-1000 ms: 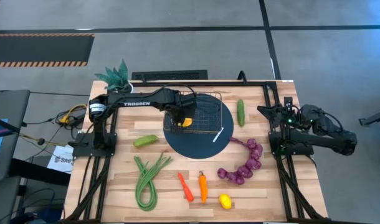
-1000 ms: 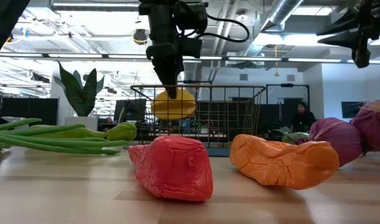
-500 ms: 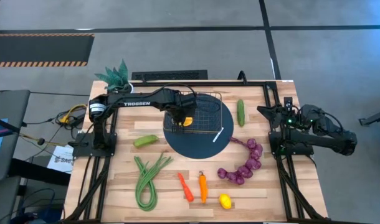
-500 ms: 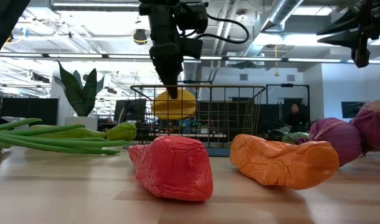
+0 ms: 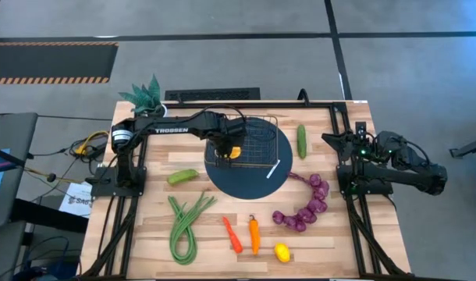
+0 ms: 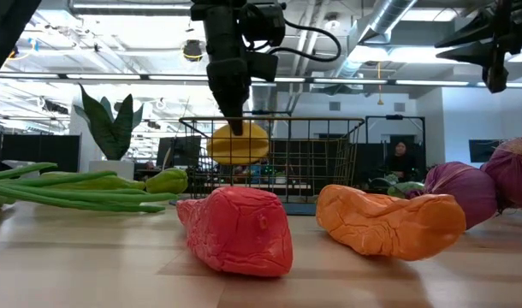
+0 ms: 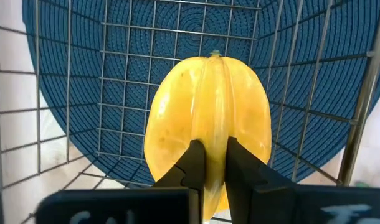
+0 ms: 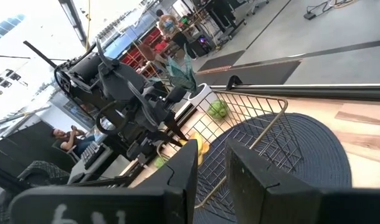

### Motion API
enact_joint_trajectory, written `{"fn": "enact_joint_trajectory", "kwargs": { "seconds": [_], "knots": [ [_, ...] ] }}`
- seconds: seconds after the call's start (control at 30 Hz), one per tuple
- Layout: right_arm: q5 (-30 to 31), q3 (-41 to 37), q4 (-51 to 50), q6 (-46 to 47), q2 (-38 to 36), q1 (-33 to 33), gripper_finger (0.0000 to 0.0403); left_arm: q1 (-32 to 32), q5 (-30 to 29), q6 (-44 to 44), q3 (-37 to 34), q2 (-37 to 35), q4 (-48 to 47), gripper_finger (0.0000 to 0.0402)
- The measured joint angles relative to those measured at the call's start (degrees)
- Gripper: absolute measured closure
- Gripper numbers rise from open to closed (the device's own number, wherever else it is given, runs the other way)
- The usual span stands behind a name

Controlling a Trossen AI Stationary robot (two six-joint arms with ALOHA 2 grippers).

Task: Build produce basket
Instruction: Put the yellow starfruit into the wire basket, then put the left green cucumber into the wire basket

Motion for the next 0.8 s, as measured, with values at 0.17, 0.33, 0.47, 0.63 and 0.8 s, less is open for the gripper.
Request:
{"fn": "enact_joint_trajectory", "kwargs": {
  "seconds": [0.17, 0.33, 0.47, 0.63, 0.8],
  "knots": [
    [0.0, 0.0, 0.0, 0.0, 0.0, 0.0, 0.0300, 0.0, 0.0, -0.3, 0.0, 0.0, -0.9, 0.0331],
    [0.0, 0.0, 0.1, -0.1, 0.0, 0.0, 0.0300, 0.0, 0.0, -1.0, 0.0, 0.0, -1.7, 0.0297],
    [-0.5, 0.0, 0.7, -0.1, 0.0, 0.0, 0.0300, 0.0, 0.0, -0.8, 0.0, 0.0, -1.7, 0.0286],
    [-1.4, 0.2, 2.4, -0.1, 0.0, 0.0, 0.0300, -0.4, 0.8, -1.0, 3.8, -0.3, -8.0, 0.0285],
    [-1.9, 2.0, 2.1, -0.8, 0.0, 0.0, 0.0300, -1.9, -1.1, -3.1, 10.7, -2.5, -17.6, 0.0287]
  ]
}}
